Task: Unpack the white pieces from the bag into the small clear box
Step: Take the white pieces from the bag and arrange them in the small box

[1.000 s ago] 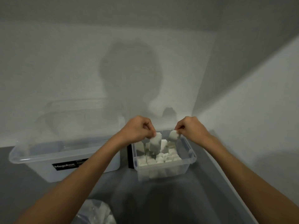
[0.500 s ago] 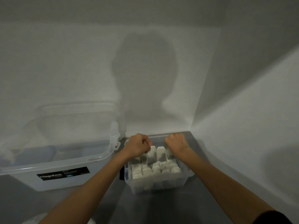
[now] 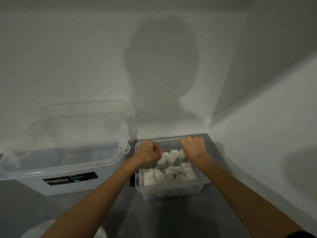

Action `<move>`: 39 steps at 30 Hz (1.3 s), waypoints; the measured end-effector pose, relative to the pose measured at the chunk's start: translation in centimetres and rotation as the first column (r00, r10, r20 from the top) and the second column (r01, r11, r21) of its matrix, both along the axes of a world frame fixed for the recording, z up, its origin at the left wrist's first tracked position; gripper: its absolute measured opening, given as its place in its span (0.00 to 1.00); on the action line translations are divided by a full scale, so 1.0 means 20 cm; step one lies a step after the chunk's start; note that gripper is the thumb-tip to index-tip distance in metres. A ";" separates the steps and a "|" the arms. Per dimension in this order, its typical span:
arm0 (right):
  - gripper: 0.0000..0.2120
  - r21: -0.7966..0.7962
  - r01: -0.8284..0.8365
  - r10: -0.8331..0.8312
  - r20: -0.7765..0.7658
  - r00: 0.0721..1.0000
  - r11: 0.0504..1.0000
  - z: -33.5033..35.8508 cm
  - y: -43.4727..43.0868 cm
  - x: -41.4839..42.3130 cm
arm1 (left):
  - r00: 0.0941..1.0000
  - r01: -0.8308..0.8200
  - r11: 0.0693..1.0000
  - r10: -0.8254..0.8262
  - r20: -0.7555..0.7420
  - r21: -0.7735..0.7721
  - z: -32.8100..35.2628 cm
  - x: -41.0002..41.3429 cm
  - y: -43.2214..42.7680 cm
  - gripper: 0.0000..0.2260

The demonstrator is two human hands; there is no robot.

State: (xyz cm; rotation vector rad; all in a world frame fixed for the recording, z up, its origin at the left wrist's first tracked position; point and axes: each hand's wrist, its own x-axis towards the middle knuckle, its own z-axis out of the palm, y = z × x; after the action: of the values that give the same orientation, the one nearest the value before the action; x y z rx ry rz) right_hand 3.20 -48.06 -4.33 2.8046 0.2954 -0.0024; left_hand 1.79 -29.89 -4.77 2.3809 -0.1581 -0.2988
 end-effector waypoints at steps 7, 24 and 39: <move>0.07 -0.034 -0.014 0.013 -0.026 1.000 0.999 -0.03 0.01 -0.01 | 1.000 0.005 1.000 -0.005 -0.008 -0.003 -0.04 0.02 -0.03 0.04; 0.08 0.650 0.062 0.141 -0.256 0.956 0.757 -0.04 0.13 -0.03 | 0.992 -0.034 0.999 0.034 0.123 -0.002 -0.03 0.03 -0.05 0.06; 0.09 0.649 0.202 0.080 -0.377 0.923 0.733 -0.23 0.26 0.01 | 0.980 0.013 0.984 -0.048 0.191 0.177 -0.01 0.00 0.03 0.05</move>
State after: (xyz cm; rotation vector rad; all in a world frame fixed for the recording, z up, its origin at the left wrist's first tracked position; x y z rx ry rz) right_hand 3.35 -42.87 -8.86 3.5438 0.3428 -0.5890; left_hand 1.78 -29.25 -4.97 2.5826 -0.2701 -0.0958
